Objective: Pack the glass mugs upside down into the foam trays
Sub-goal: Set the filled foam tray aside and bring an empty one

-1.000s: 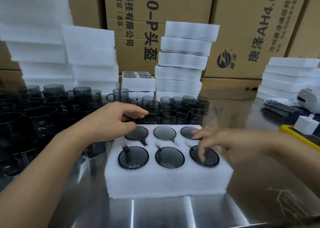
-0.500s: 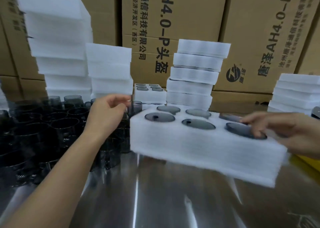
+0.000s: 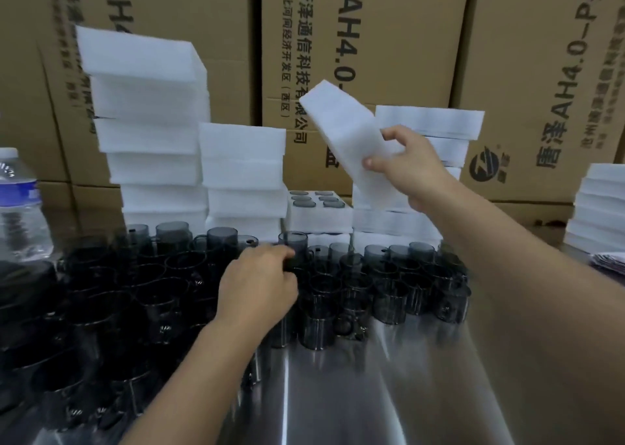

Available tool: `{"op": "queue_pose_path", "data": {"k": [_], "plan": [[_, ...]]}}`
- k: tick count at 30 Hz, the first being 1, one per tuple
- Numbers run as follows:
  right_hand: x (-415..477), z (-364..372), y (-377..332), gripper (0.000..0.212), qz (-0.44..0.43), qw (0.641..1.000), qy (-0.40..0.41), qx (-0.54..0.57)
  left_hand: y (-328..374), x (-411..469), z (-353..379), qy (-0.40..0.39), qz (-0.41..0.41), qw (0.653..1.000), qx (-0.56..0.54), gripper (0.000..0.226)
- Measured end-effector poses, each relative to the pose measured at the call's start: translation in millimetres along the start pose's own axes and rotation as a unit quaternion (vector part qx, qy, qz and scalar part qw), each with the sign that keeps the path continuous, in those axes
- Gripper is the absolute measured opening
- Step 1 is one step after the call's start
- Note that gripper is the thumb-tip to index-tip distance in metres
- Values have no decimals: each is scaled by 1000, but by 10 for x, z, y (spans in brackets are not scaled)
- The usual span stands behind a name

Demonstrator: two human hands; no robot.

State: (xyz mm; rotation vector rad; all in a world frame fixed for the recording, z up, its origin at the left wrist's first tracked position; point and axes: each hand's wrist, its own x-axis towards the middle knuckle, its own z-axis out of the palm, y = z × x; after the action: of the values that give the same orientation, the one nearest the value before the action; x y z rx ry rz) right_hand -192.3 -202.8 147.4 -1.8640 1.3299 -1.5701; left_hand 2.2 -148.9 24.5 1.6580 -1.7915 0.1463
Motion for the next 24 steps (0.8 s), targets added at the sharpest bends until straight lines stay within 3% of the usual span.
{"op": "queue_pose_path", "data": {"k": [8, 13, 17, 20, 24], "plan": [[909, 776, 69, 21, 91, 991, 20, 92, 191, 1193, -586, 15, 88, 991, 98, 47], [1311, 1069, 307, 18, 105, 992, 21, -63, 167, 1406, -280, 3, 120, 956, 267, 52], [1421, 1148, 540, 35, 139, 976, -5, -169, -21, 1591, -175, -5, 124, 909, 397, 65], [1421, 1278, 635, 34, 82, 965, 1, -250, -146, 1652, -102, -23, 89, 884, 459, 66], [1425, 1453, 807, 36, 59, 983, -9, -175, -255, 1654, -105, -56, 42, 889, 453, 65]]}}
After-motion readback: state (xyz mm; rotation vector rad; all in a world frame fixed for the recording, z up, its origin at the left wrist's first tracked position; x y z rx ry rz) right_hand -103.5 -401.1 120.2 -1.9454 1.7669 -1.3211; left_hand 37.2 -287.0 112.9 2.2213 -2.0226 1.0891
